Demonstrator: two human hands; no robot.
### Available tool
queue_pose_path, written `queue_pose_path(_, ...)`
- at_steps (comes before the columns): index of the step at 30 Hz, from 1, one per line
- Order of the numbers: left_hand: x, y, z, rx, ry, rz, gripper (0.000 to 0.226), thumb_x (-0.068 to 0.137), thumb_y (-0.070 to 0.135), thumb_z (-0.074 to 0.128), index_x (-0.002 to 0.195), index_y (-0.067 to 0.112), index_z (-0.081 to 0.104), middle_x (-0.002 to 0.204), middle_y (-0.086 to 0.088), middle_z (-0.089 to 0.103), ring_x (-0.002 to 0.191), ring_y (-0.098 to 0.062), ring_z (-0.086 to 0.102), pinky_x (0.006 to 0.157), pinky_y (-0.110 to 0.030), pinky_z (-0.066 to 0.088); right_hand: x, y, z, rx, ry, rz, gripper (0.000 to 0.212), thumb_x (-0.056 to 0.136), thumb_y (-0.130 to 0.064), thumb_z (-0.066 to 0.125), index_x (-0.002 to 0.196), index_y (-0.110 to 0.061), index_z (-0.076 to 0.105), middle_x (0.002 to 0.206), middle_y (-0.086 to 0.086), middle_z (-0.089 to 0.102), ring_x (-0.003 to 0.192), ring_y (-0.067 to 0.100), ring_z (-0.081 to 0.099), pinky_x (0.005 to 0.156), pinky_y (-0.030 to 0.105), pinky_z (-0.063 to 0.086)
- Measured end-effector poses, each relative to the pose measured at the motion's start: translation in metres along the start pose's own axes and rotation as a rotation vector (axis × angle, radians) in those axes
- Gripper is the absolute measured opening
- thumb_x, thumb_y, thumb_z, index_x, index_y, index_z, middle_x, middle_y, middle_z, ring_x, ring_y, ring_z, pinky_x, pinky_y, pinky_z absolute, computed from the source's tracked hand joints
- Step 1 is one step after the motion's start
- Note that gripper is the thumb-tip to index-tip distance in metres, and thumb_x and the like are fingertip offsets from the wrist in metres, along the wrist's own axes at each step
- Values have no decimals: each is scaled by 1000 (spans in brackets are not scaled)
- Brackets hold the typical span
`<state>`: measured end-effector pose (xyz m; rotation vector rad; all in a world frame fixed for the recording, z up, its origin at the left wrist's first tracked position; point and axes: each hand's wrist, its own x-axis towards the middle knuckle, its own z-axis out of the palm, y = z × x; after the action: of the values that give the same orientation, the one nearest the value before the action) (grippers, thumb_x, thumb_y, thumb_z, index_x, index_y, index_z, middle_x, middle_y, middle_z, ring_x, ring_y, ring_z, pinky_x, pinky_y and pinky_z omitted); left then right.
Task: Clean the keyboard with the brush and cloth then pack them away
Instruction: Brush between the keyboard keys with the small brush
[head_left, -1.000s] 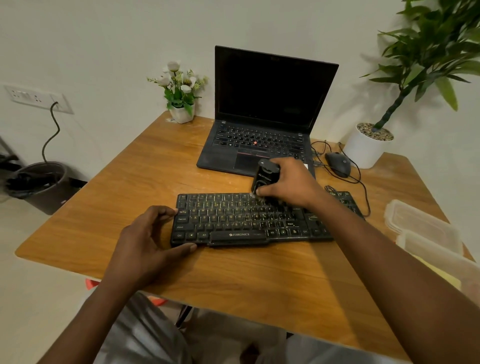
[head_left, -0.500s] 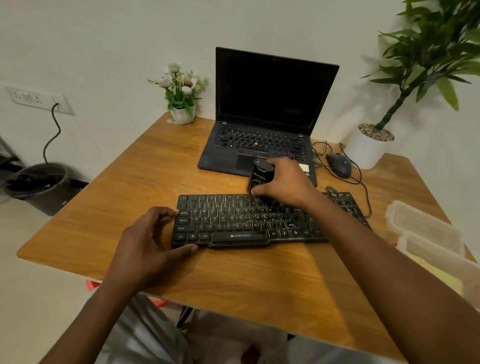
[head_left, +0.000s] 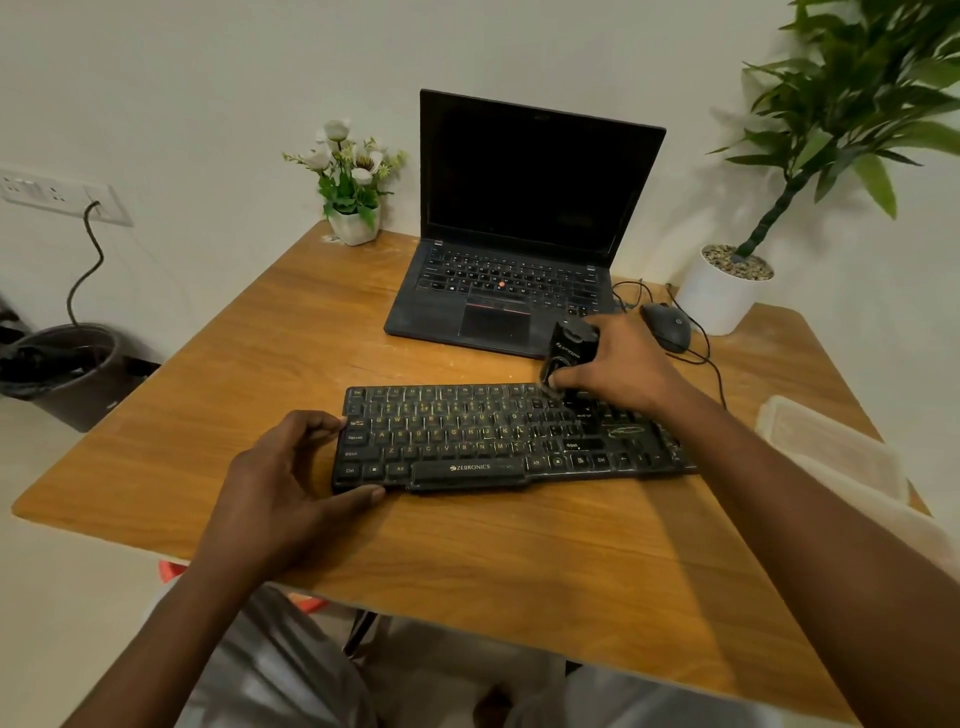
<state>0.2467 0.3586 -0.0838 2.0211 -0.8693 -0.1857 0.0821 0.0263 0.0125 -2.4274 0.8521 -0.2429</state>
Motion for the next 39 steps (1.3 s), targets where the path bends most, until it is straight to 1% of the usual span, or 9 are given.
queue_pose_path(3,0,0,0,2,2,-5,79,51,51,96,120,40,57,117,24,64,109,5,60,88,-24,51,-4,-13,10,41,-47,-23,48,76,-25,93,115,-21,65,99,-4,72,82,9,72,56,19,54)
queue_pose_path(9,-2,2,1,15,22,0,78,52,50,97,119,38,58,115,24,63,107,7,59,89,-26,51,-14,-36,33,96,-148,-103,49,77,-22,93,119,-19,67,102,-4,74,83,10,74,58,20,57)
queue_pose_path(12,-1,2,1,13,19,-2,78,52,52,96,119,38,58,116,24,63,108,4,60,89,-27,52,-18,-29,28,86,-132,-88,49,76,-22,93,117,-20,67,101,-4,74,86,10,74,67,26,63)
queue_pose_path(20,-1,2,1,20,14,19,78,54,47,97,121,35,59,117,19,65,111,-4,62,88,-23,50,-26,5,-1,84,-37,25,51,77,-23,92,122,-18,67,103,-5,73,85,2,69,60,14,52)
queue_pose_path(24,-1,1,1,13,10,12,79,53,49,96,121,35,58,120,16,66,112,-4,62,89,-26,52,-30,-12,8,77,-59,-13,45,76,-22,93,111,-24,65,97,-3,73,82,9,72,63,24,60)
queue_pose_path(28,-1,1,2,7,21,8,78,52,48,98,119,36,59,118,19,67,111,-2,63,91,-29,53,-31,-37,29,103,-112,-75,45,77,-20,92,113,-21,66,99,-5,72,85,11,73,70,30,65)
queue_pose_path(31,-1,2,1,11,32,12,78,53,47,98,118,37,59,117,20,67,111,0,63,93,-31,54,-32,-55,47,94,-135,-120,46,76,-24,93,115,-22,68,100,-6,73,87,9,72,73,30,64)
queue_pose_path(35,-2,2,1,12,17,23,78,52,50,96,120,37,58,118,18,66,111,1,62,88,-23,50,-34,-59,51,66,-145,-135,45,76,-24,92,114,-21,69,97,-7,73,85,6,70,74,32,65)
queue_pose_path(39,-1,2,0,4,5,31,80,51,57,91,121,37,58,121,16,67,113,-2,62,89,-24,50,-39,-37,31,53,-123,-76,47,76,-24,93,116,-23,68,100,-8,73,83,4,70,66,22,60)
